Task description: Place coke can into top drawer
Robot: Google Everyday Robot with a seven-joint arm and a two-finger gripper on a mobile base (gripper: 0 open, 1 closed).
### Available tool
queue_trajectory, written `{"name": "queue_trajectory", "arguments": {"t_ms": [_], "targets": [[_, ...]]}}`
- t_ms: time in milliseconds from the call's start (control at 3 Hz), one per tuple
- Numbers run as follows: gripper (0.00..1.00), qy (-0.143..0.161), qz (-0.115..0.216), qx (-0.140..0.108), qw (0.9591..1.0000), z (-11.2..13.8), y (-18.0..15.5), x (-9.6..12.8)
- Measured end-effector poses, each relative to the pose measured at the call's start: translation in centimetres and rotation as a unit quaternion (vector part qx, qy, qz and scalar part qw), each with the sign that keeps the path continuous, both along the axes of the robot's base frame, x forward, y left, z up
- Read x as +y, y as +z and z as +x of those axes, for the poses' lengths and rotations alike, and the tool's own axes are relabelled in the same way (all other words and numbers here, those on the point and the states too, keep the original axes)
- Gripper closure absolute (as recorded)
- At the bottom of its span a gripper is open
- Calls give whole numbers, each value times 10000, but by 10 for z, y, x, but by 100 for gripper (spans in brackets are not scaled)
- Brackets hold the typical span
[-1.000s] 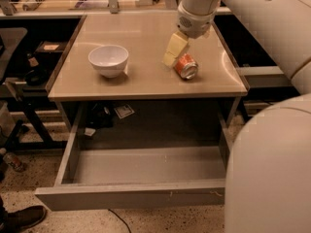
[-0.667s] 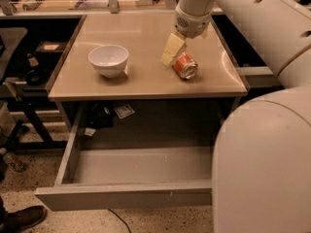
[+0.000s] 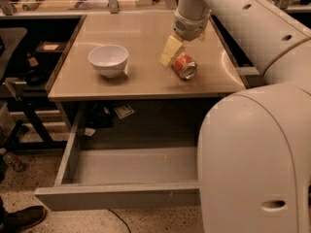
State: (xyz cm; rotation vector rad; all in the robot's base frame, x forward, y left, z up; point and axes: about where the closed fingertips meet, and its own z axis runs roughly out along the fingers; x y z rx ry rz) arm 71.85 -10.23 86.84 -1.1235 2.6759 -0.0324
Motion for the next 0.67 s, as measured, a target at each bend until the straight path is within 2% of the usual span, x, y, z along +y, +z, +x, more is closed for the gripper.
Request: {"name": "queue_trajectory", "arguments": {"t_ms": [667], "targets": [[0,-107,17,127,9999,14,-20,-4]]}}
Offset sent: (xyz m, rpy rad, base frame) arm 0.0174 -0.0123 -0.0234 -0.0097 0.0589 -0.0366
